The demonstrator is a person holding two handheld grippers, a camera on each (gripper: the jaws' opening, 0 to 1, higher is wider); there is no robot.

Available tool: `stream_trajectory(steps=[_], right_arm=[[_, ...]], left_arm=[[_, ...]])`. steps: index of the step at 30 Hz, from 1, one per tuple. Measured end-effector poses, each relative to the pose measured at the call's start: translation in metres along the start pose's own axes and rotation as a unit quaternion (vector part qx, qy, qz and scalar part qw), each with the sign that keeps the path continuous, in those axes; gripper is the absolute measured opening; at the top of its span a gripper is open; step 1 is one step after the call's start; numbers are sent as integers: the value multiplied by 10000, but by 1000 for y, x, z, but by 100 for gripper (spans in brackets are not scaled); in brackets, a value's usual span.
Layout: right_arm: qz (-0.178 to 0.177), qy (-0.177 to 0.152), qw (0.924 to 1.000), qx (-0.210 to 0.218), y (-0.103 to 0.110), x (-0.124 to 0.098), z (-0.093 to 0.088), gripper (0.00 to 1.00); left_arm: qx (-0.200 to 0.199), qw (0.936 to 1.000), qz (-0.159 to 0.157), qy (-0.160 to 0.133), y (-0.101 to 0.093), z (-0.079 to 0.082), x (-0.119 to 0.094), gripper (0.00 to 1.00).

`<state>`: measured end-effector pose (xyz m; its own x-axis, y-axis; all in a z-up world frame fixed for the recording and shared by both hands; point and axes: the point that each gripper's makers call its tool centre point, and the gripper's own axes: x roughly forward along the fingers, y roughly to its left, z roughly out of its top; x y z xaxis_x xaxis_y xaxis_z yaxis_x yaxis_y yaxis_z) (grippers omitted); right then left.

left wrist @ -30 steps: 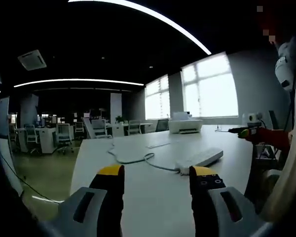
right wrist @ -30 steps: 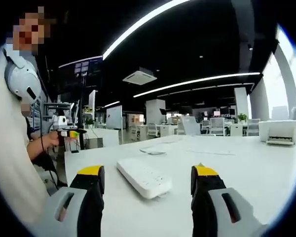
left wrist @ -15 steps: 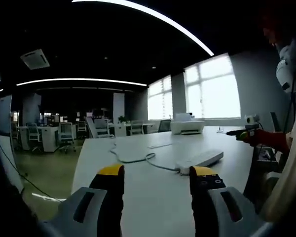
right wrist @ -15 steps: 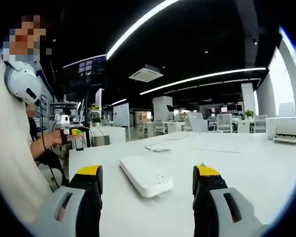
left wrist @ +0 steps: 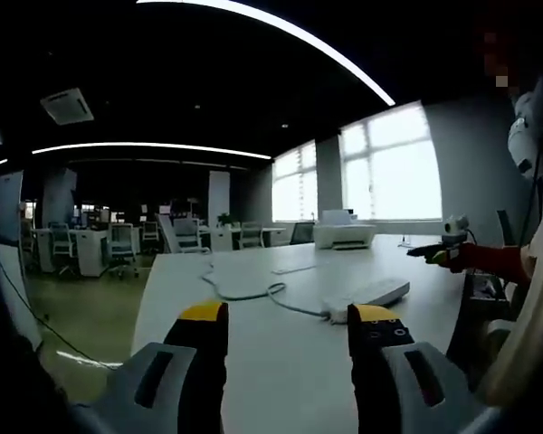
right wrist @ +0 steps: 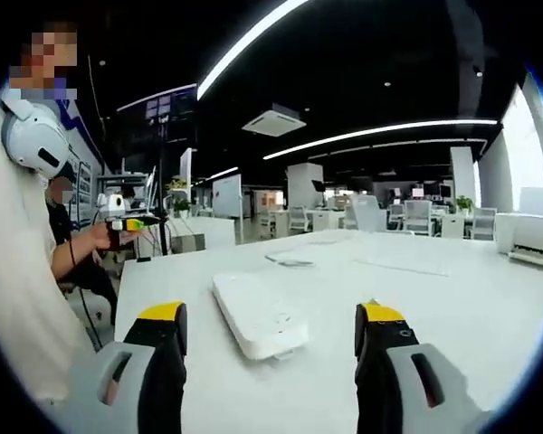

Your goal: Pick up the power strip scattered on the table, fix it on the side mounting bracket of the table, and press the switch

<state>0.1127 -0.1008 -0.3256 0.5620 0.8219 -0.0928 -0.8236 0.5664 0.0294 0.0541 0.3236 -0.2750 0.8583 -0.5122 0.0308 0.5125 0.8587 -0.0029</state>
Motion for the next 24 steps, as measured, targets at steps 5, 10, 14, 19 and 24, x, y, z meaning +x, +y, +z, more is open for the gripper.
stream_trajectory(steps=[5, 10, 14, 19, 24], right_arm=[[66, 18, 10000, 32, 0, 7, -3, 71], [163, 65, 9998, 49, 2, 15, -7, 71], [209, 103, 9997, 55, 2, 17, -9, 71], [286, 132, 9995, 22, 3, 23, -9, 71], [340, 200, 9992, -15, 3, 28, -11, 71]], left_arm=[[-6, 10000, 29, -24, 1, 2, -1, 57], [-38, 10000, 64, 2, 2, 1, -5, 57], [-35, 10000, 65, 21, 1, 1, -6, 57], [-59, 10000, 21, 13, -3, 0, -6, 57], [-86, 10000, -15, 25, -6, -2, -6, 57]])
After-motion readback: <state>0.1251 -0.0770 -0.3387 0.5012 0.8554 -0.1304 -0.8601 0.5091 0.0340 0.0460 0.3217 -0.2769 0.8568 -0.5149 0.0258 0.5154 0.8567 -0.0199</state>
